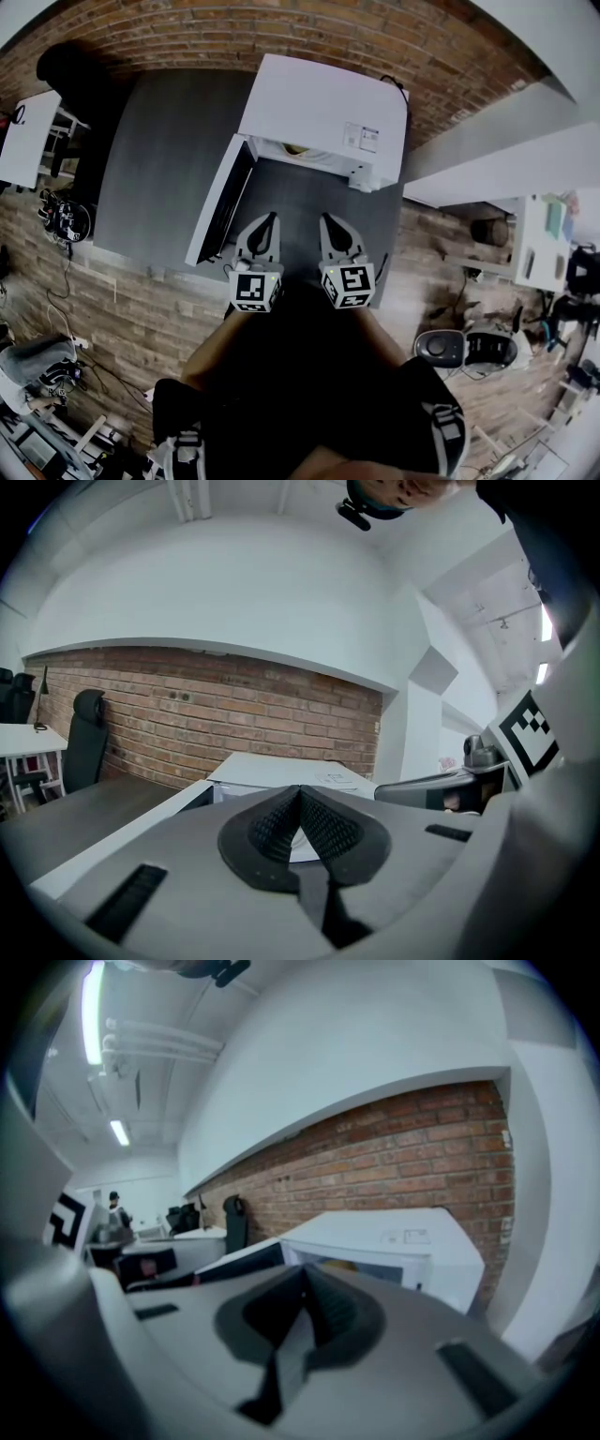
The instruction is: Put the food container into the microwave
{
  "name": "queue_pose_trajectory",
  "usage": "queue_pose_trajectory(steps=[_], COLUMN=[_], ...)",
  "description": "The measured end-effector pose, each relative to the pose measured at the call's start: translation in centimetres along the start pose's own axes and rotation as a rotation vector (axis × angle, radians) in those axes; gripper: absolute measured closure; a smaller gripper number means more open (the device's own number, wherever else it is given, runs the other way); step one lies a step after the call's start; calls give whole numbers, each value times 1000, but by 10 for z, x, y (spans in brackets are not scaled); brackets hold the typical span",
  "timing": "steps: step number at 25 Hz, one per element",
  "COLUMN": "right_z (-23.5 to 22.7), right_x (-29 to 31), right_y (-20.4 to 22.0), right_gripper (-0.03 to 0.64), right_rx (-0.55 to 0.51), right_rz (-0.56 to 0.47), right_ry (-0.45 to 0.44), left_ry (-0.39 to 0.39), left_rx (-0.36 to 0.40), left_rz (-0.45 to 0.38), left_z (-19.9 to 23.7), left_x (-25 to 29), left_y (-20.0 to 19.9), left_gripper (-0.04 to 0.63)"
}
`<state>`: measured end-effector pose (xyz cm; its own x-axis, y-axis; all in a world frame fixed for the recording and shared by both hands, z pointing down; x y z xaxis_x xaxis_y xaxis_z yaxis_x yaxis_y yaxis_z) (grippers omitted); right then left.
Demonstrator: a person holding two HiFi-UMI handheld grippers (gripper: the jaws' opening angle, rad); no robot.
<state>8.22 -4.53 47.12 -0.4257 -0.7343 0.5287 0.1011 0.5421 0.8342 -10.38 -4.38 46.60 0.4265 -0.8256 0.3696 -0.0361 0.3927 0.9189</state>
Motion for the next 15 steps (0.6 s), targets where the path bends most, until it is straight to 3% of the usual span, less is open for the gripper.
queue_pose_trajectory(steps=[15], right_z=[4], right_x=[-2], right_y=[1], right_gripper=[584], right_rx=[-24], right_rz=[-5], right_ry=[-16], left_ry=[-15], left_rx=[3], left_rz=[8], left_z=[-1], left_x=[-5], left_y=[5], left_gripper=[558])
Point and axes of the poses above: the fingertips, and each gripper's own axes: x forward along the fingers, z to its left, y out of its underside, the point moved 9 cm from there along -x, backward along the fingers, and after that the axes turned 13 degrees about z, right-handed, at the moved point
